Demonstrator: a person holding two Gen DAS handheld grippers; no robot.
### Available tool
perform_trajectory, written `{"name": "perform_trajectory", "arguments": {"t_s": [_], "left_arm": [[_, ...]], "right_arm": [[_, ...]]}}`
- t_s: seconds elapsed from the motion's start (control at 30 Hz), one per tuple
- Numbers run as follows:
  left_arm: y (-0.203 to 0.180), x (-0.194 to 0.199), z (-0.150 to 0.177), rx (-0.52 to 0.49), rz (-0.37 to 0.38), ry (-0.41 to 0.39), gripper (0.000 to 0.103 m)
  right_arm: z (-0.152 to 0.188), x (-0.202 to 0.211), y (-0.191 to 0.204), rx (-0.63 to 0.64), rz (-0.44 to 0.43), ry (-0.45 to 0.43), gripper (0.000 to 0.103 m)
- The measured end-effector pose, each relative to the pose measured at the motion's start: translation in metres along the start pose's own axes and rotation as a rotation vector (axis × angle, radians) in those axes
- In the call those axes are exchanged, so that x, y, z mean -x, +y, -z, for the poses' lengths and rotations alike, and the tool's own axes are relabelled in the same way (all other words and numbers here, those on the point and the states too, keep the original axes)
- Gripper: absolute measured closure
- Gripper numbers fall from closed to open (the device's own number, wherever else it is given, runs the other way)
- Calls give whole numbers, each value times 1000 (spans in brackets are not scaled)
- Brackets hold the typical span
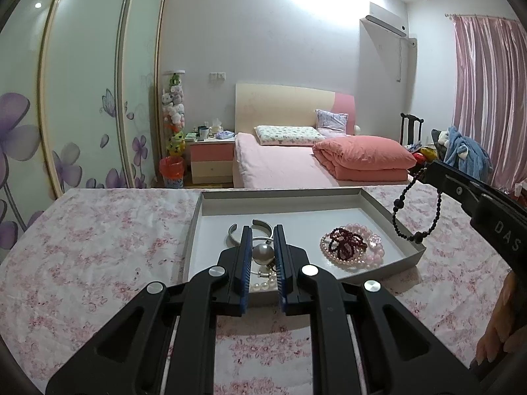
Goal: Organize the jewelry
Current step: 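Carry the black bracelet over the tray with the right tool while the left tool carries the earring, then open the right tool to drop the black bracelet in the tray while the left tool releases the earring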
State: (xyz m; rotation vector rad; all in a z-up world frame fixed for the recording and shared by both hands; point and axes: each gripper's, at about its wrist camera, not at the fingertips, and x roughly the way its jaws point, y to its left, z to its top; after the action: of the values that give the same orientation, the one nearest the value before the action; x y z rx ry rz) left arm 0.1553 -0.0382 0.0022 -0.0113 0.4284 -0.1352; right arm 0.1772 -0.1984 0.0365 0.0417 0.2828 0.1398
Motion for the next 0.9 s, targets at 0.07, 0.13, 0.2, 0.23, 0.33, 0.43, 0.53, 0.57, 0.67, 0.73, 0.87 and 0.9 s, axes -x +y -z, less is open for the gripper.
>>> {"name": "perform_trajectory", "arguments": {"t_s": [0.07, 0.13, 0.2, 0.23, 0.33, 0.43, 0.53, 0.57, 0.67, 0.73, 0.87, 0.9], "left_arm": [[0, -3, -1, -6, 1, -5, 89], [-1, -8, -4, -10, 4, -9, 89], [-3, -13, -6, -15, 6, -12, 89], [-3, -16, -7, -18, 6, -13, 89], [-5, -25, -9, -25, 10, -14, 89], [-5, -33, -11, -24, 18, -10, 89], [-5, -44, -12, -13, 24, 1, 89], [-4, -47, -12, -10, 26, 5, 89], [-3, -59, -12, -2, 31, 24, 89], [-4, -65, -12, -3, 36, 36, 89], [-8, -77, -10, -8, 50, 59, 89], [-9, -79, -10, -9, 53, 65, 89]], "right_arm": [[-3, -5, 1, -1, 3, -3, 91], [-5, -11, 0, -6, 4, -3, 91], [-7, -17, 0, -8, 4, -2, 91], [-8, -21, -1, -8, 5, -1, 91], [-9, -32, -1, -8, 6, 6, 91], [-9, -43, -2, -13, 6, 17, 91], [-9, -55, -4, -25, 4, 31, 91], [-8, -60, -6, -32, 4, 37, 91], [-6, -73, -10, -50, 2, 56, 91], [-5, -82, -13, -65, -2, 73, 91], [-2, -100, -16, -87, -7, 107, 91], [-2, -105, -17, -93, -9, 118, 91]]}}
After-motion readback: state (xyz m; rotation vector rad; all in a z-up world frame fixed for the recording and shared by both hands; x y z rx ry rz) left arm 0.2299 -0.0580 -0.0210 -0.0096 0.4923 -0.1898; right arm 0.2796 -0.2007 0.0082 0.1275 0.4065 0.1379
